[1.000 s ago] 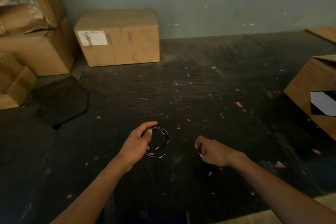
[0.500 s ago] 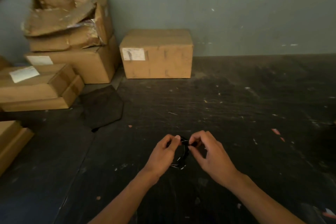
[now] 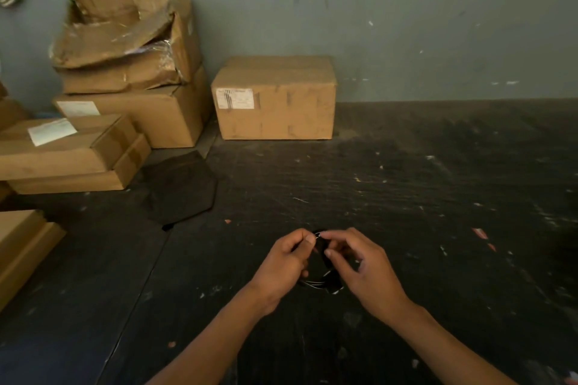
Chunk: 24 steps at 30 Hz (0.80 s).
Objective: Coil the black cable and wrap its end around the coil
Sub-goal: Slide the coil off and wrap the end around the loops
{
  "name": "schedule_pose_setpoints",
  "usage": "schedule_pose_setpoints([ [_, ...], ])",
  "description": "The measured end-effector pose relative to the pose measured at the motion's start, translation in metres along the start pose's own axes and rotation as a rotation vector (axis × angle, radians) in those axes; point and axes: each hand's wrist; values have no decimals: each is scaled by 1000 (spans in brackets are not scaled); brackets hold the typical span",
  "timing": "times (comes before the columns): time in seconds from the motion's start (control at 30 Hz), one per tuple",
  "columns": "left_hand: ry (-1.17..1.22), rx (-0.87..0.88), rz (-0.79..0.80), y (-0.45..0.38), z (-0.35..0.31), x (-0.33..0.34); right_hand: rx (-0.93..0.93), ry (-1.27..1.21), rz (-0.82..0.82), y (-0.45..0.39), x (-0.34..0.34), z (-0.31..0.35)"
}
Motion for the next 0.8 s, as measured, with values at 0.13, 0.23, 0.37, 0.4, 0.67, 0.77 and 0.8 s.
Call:
schedule_pose_setpoints([
  [0.13, 4, 5, 8, -2, -2, 0, -66, 34, -23, 0, -2, -1],
  [0.23, -2, 5, 16, -2, -4, -1, -78, 59, -32, -1, -1, -2],
  [0.37, 40, -42, -18, -4, -4, 0, -79, 86, -33, -2, 1, -2],
  [0.4, 41, -60, -35, -4, -4, 0, -91, 103, -32, -3, 1, -1],
  [0.67, -8, -169, -186, -13, 9, -4, -182, 206, 20, 0, 0, 4],
  [0.77, -28, -188, -218, -14, 16, -12, -172, 216, 81, 3, 0, 3],
  [0.8, -36, -185, -211, -13, 17, -12, -149, 191, 99, 4, 0, 2],
])
Point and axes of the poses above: each hand's wrist, its own y-axis away from the middle knuckle, its own x-axis out of the palm, z = x × y, and after that the axes turned 15 degrees about x, right-handed
